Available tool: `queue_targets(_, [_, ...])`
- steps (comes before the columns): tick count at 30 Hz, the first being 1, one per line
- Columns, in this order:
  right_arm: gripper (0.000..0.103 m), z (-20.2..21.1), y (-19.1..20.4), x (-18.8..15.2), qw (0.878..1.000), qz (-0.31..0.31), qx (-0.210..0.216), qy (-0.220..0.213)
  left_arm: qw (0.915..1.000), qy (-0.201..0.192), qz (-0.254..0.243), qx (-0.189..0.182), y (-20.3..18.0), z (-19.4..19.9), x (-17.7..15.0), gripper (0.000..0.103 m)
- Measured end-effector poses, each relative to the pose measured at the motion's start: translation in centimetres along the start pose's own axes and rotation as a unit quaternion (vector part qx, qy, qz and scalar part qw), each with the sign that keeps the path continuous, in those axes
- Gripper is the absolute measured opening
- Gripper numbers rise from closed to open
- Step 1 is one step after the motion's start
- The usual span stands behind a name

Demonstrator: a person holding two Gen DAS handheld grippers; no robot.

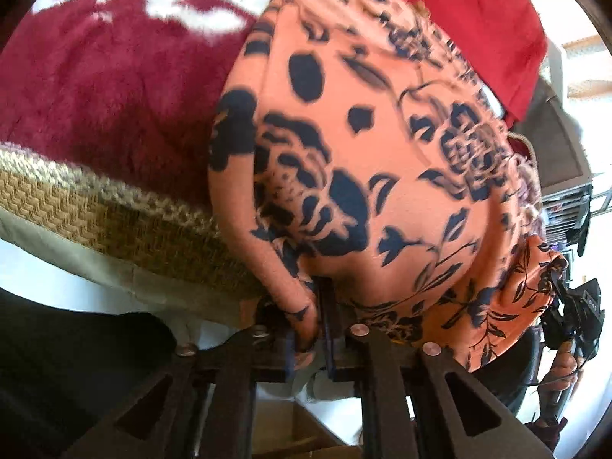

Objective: Fold small clothes

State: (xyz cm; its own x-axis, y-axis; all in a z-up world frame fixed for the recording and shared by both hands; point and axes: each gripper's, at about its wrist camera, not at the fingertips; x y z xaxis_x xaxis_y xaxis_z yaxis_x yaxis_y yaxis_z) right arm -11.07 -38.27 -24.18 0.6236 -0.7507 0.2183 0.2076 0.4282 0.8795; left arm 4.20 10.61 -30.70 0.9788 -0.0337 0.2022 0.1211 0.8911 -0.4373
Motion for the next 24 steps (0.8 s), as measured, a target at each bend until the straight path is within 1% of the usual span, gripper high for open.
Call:
queue_targets(1, [0.009, 0.1, 0.1, 0.0, 1.000, -0.004, 0.018, 0.000, 1.0000, -0.005, -0.003, -0.007, 0.6, -0.3, 0.1, 0.008])
queue_targets(2, [0.009, 0.2, 0.4, 0.2, 0.999, -0.010, 0.045, 0.000, 0.9999, -0.010, -0.005, -0.012, 0.5, 0.4, 0.3, 0.008])
queue_targets(3, [0.009, 0.2, 0.6, 0.3, 0.998, -0.014, 0.063, -0.001, 0.9997, -0.014, -0.005, -0.020, 0.4, 1.0, 0.6, 0.008])
queue_targets(5, [0.009, 0.4, 1.3, 0.9, 0.995, -0.021, 0.096, -0.006, 0.9983, -0.027, 0.004, -0.052, 0.4, 2.9, 1.4, 0.007])
queue_targets(6, [0.009, 0.7, 1.6, 1.1, 0.995, -0.022, 0.102, -0.008, 0.9964, -0.043, 0.011, -0.073, 0.7, 4.4, 2.4, 0.007])
queue_targets(10, [0.009, 0.7, 3.2, 3.4, 0.989, -0.027, 0.142, -0.028, 0.9889, -0.094, 0.019, -0.114, 0.8, 9.4, 6.6, 0.007])
queue_targets(11, [0.009, 0.7, 3.7, 4.3, 0.987, -0.028, 0.152, -0.037, 0.9872, -0.106, 0.017, -0.118, 0.7, 10.3, 7.8, 0.007])
queue_targets(14, [0.009, 0.5, 4.5, 7.3, 0.984, -0.033, 0.168, -0.055, 0.9838, -0.136, 0.005, -0.117, -0.7, 13.1, 12.2, 0.007])
queue_targets(16, [0.009, 0.2, 5.0, 9.6, 0.981, -0.036, 0.176, -0.070, 0.9827, -0.146, 0.002, -0.114, -1.9, 13.8, 14.8, 0.007])
queue_targets(17, [0.009, -0.1, 5.4, 11.1, 0.980, -0.037, 0.180, -0.079, 0.9817, -0.153, 0.000, -0.113, -2.6, 14.3, 16.9, 0.007])
queue_targets(18, [0.009, -0.4, 5.7, 12.3, 0.979, -0.038, 0.181, -0.086, 0.9811, -0.158, 0.001, -0.111, -2.7, 14.1, 18.1, 0.007])
queue_targets(19, [0.008, -1.0, 6.0, 14.1, 0.978, -0.041, 0.183, -0.097, 0.9808, -0.163, 0.005, -0.106, -3.3, 13.9, 20.1, 0.007])
queue_targets(21, [0.009, -1.6, 6.4, 16.9, 0.976, -0.043, 0.180, -0.111, 0.9815, -0.161, 0.010, -0.102, -4.3, 13.3, 23.2, 0.007])
queue_targets(22, [0.009, -2.3, 6.5, 18.5, 0.976, -0.044, 0.174, -0.122, 0.9829, -0.159, 0.011, -0.092, -4.7, 12.7, 25.0, 0.008])
queue_targets(24, [0.009, -3.8, 6.1, 21.8, 0.975, -0.051, 0.166, -0.140, 0.9870, -0.146, 0.015, -0.065, -5.9, 9.8, 29.0, 0.008])
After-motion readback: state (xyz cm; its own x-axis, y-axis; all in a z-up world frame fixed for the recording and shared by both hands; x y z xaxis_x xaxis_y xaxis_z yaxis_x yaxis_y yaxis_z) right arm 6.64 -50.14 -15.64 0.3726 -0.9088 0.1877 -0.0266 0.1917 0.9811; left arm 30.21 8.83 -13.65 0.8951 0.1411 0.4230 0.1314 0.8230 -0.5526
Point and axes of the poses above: each gripper's, at about its wrist camera, not at the fingertips, and z roughly against the way its jaws point, y to its left, x to its top, and after that the axes turned 8 degrees about x, right-handed
